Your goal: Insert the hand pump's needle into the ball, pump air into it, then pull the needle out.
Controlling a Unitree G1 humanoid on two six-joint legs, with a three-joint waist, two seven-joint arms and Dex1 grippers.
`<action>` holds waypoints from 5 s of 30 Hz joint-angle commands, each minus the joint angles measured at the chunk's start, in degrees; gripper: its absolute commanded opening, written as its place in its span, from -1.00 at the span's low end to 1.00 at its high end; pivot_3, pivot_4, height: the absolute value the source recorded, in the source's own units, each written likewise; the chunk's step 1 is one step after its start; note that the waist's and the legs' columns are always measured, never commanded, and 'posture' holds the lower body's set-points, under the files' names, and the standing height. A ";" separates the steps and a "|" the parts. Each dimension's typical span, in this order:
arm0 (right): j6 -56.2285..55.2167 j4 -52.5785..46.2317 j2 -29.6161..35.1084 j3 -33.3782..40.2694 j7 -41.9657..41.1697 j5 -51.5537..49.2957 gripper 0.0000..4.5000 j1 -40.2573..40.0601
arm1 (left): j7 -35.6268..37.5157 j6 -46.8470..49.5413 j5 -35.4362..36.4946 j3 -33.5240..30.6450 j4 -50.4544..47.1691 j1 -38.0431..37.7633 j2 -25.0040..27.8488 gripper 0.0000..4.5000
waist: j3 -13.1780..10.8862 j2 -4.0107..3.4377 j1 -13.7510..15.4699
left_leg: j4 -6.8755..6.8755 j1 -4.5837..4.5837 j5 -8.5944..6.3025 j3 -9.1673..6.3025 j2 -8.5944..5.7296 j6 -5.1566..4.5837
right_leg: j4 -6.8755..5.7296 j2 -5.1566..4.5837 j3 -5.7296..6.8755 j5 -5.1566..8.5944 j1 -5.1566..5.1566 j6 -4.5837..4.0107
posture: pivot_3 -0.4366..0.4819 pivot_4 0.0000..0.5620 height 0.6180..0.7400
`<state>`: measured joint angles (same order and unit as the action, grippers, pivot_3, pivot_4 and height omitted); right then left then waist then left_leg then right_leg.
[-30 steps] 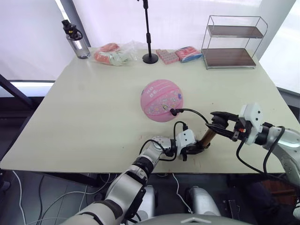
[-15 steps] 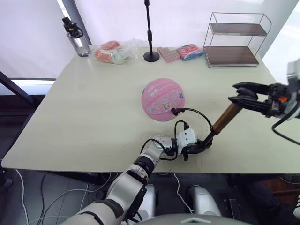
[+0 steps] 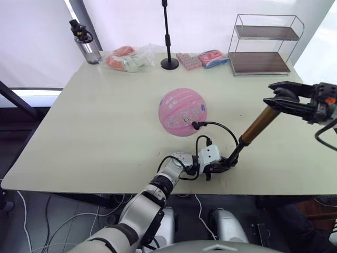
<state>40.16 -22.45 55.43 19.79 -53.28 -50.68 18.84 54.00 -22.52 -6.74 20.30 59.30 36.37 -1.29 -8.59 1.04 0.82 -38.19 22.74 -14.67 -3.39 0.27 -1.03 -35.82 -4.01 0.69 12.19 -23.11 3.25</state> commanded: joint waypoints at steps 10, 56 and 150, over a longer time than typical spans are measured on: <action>-19.83 6.39 -10.75 -19.85 0.44 24.29 -0.19 -12.93 | -0.16 1.91 -2.41 1.09 3.75 -2.19 1.60 -0.53 | 0.33 0.19 -0.14 | 0.00 -0.14 0.00 0.00 0.05 0.00 | -0.03 0.06 0.01 0.00 0.07 -0.01 | -0.05 -0.47 0.86; -12.04 0.02 -11.11 -16.64 3.26 17.60 -0.19 -10.70 | -0.48 1.77 -2.39 1.09 4.17 -2.42 0.88 -0.53 | 0.34 0.01 -0.11 | -0.02 -0.13 0.00 0.01 0.03 0.00 | -0.02 0.02 0.00 0.00 0.07 0.00 | -0.05 -0.47 0.86; -3.11 -1.71 -1.93 -10.39 -1.95 8.65 -0.19 -0.40 | -1.12 1.31 -2.98 0.46 5.51 -2.05 -0.24 -0.53 | 0.07 -0.34 0.02 | -0.04 0.00 0.00 -0.01 -0.07 0.00 | 0.00 -0.07 0.02 -0.01 0.02 0.02 | -0.05 -0.47 0.86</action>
<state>38.80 -23.82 54.83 13.00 -55.46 -45.46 21.60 53.27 -23.10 -7.70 19.72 60.56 36.78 -2.07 -8.53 0.70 0.84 -38.23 22.71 -14.67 -3.38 0.21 -1.02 -35.82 -4.07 0.70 12.19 -23.07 3.27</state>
